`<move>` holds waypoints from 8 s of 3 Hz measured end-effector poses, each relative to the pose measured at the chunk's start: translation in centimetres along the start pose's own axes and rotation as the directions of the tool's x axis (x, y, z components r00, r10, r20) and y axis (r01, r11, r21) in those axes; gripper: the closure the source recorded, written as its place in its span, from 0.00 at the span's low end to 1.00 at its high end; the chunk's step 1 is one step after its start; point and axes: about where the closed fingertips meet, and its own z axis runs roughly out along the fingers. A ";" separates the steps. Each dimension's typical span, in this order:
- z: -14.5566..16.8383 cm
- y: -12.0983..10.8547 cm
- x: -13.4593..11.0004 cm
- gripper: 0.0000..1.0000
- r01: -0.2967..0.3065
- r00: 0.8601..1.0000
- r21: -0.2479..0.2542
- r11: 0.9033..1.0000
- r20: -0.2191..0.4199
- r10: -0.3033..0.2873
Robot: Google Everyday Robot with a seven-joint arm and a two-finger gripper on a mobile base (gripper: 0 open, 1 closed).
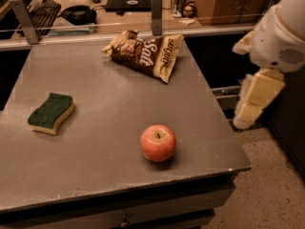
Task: Move sponge near brown chip bag
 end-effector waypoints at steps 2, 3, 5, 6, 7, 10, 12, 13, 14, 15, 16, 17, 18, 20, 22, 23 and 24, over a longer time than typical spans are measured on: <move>7.6 0.2 -15.6 0.00 0.173 0.962 -0.094 0.980 0.228 -0.148; 9.3 0.5 -22.3 0.00 0.188 0.933 -0.108 0.976 0.330 -0.143; 10.7 0.7 -25.6 0.00 0.220 0.902 -0.106 0.970 0.402 -0.161; 15.2 2.2 -32.3 0.00 0.267 0.850 -0.157 0.951 0.504 -0.156; 17.7 3.9 -35.3 0.00 0.272 0.836 -0.204 0.940 0.534 -0.126; 22.0 7.5 -39.1 0.15 0.230 0.847 -0.304 0.924 0.530 -0.036; 22.5 6.9 -39.6 0.62 0.192 0.842 -0.278 0.941 0.539 -0.013; 21.8 5.7 -38.9 0.85 0.154 0.841 -0.244 0.957 0.541 0.002; 20.2 3.6 -37.4 1.00 0.114 0.842 -0.187 0.976 0.539 0.005; 18.5 1.2 -34.8 1.00 0.082 0.859 -0.131 0.988 0.511 -0.004; 17.1 -1.0 -30.3 1.00 0.040 0.888 -0.092 0.995 0.460 0.007; 15.6 -3.4 -23.7 1.00 -0.044 0.915 -0.058 0.997 0.398 0.063; 14.3 -5.7 -18.3 1.00 -0.126 0.921 -0.019 0.992 0.370 0.124; 13.9 -9.5 -12.2 1.00 -0.236 0.905 0.027 0.971 0.370 0.209; 16.7 -11.5 -11.3 0.85 -0.266 0.896 -0.001 0.964 0.368 0.248; 17.8 -11.6 -10.6 0.62 -0.278 0.896 -0.018 0.960 0.356 0.266; 18.1 -11.7 -10.3 0.39 -0.276 0.897 -0.025 0.961 0.352 0.267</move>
Offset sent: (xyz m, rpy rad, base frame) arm 0.0693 0.2972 -0.0458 0.3274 0.0356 0.3886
